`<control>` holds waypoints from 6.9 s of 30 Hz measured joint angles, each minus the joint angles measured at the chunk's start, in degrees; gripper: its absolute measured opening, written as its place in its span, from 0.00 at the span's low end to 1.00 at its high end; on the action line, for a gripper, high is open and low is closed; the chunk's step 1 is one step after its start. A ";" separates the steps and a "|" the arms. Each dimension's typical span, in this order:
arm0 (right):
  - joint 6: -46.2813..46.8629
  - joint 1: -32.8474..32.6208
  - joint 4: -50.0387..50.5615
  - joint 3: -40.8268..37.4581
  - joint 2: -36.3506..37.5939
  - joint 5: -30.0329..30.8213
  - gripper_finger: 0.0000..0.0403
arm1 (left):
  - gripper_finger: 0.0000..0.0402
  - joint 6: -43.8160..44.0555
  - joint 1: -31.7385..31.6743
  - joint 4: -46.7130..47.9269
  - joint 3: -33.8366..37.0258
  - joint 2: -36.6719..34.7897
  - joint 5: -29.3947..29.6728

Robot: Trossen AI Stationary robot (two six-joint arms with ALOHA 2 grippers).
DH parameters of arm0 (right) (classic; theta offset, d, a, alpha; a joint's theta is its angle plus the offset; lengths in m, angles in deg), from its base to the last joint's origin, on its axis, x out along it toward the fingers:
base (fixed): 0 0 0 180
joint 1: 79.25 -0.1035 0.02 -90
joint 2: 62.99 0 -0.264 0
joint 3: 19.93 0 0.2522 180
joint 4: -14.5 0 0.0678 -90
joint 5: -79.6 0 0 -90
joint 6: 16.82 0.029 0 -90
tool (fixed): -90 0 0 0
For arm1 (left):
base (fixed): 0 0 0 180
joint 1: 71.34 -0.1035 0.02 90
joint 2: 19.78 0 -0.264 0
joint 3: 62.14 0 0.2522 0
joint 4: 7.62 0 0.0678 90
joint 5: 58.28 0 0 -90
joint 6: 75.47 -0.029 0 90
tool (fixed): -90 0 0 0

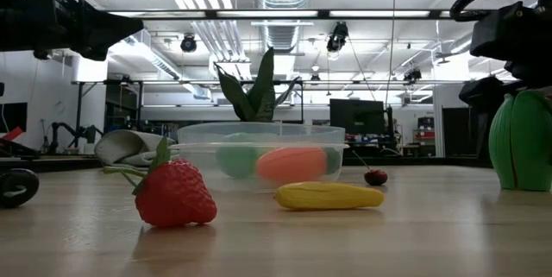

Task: Pick and placing Produce into tupperware
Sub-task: Put the corn into the bin, then put the red cherry into the bin

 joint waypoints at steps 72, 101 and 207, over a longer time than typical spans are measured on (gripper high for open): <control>-42.74 22.00 -6.69 30.97 -19.35 -11.87 0.46 | 0.00 -0.02 0.02 -0.47 0.00 -0.17 -0.04; -47.45 29.20 15.11 50.66 -34.93 -21.84 0.50 | 0.00 -0.02 0.00 -0.70 0.00 -0.17 -0.33; -14.13 30.67 -29.79 5.73 -20.06 -22.09 0.30 | 0.00 -0.06 0.00 -0.59 -0.02 -0.09 -0.33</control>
